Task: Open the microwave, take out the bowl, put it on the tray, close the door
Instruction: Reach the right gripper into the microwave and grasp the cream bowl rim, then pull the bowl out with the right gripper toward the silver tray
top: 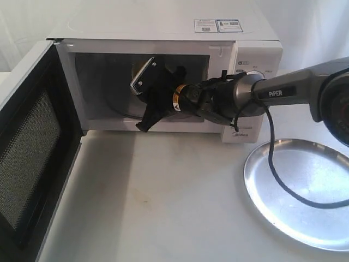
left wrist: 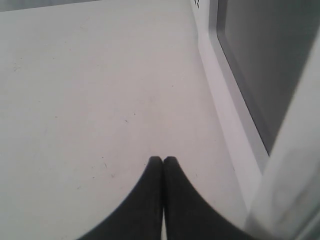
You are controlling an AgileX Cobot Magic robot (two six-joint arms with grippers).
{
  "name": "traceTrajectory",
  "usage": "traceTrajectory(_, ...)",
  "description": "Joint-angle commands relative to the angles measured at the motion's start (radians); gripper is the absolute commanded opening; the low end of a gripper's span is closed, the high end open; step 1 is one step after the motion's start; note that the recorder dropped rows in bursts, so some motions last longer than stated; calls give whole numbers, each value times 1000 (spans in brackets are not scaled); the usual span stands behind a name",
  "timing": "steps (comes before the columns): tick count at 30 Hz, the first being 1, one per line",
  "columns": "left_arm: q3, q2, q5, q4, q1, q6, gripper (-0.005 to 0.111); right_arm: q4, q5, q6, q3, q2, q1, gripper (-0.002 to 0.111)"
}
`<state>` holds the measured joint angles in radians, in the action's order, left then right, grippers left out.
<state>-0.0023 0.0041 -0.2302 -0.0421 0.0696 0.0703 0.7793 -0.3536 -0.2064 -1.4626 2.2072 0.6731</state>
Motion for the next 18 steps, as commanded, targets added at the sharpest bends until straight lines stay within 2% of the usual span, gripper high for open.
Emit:
traceTrajectory(1,2,-4,-1,8,-1,0,0,94,114,-75,83,-120,79,0)
traceTrajectory(3,2,-4,-1,8,-1,0,0,131,140,-87,172,-217,117,0)
traceTrajectory(6,2,-4,-1,8,-1,0,0,108,376,-90,357,-409,146,0)
traceTrajectory(10,2,-4,-1,8,-1,0,0,40,577,-116,583,-628,142,0)
traceTrajectory(15,2,-4,-1,8,-1,0,0,0,1003,-164,734,-760,142,0)
traceTrajectory(18,2,-4,-1,8,-1,0,0,41,975,-231,762,-758,142,0)
